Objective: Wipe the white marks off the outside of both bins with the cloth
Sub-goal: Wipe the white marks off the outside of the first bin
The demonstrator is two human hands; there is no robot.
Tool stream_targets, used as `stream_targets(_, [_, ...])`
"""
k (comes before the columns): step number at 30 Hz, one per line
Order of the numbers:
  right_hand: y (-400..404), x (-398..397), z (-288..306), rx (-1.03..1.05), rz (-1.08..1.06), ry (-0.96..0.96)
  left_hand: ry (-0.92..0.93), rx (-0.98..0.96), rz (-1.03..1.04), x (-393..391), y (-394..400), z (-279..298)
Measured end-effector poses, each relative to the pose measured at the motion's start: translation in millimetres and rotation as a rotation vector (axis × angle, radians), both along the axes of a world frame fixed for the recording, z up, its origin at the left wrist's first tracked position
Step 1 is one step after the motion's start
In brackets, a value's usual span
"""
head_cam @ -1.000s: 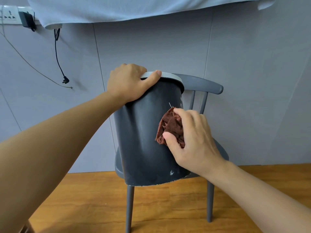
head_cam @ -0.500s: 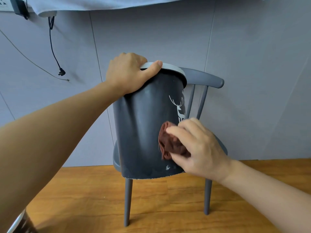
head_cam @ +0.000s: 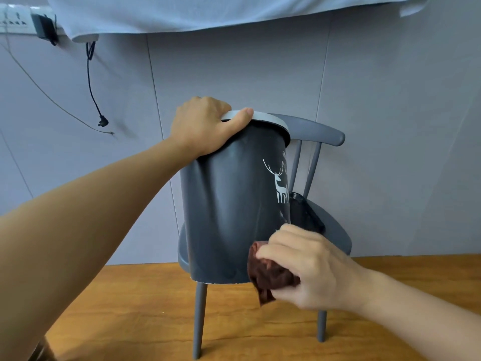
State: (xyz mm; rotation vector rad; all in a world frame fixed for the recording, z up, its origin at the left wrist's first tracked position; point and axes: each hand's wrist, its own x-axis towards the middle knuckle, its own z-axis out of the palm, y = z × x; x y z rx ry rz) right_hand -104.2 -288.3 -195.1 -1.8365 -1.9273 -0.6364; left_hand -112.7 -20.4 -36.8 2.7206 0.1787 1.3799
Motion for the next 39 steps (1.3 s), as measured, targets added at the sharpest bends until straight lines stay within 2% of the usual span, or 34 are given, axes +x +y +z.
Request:
stream_targets(3, [0,5,10,0.013,-0.021,-0.025,0.008,0.026,0.004,0,-5,1])
stream_targets(7, [12,6,24,0.230,-0.150,0.051,0.015,0.032,0.028,-1,-3,1])
stream_targets(11, [5,-2,5,0.002,0.031,-0.053,0.019,0.019,0.008,-4,-3,1])
stream_targets(13, [-3,0,8,-0.007,0.030,-0.029,0.013,0.033,0.019,-5,-6,1])
stream_targets(17, [5,21,50,0.381,-0.139,0.075,0.000,0.043,0.016,-5,-10,0])
stream_targets(19, [19,31,72,0.490,-0.234,0.091,0.000,0.049,0.005,-5,-11,1])
stream_targets(22, [41,35,78,0.435,-0.332,0.125,0.002,0.044,-0.001,-3,-9,2])
stream_targets(26, [44,21,54,0.333,-0.397,0.027,-0.004,0.007,0.026,-3,4,0])
stream_targets(31, [33,20,42,0.319,-0.335,0.102,-0.001,0.016,0.015,-1,-1,0])
stream_targets(35, [23,27,46,0.352,-0.314,0.291,-0.007,0.045,0.000,3,-7,1])
stream_targets(39, [28,28,43,0.317,-0.395,0.255,-0.009,0.035,0.013,5,-7,1])
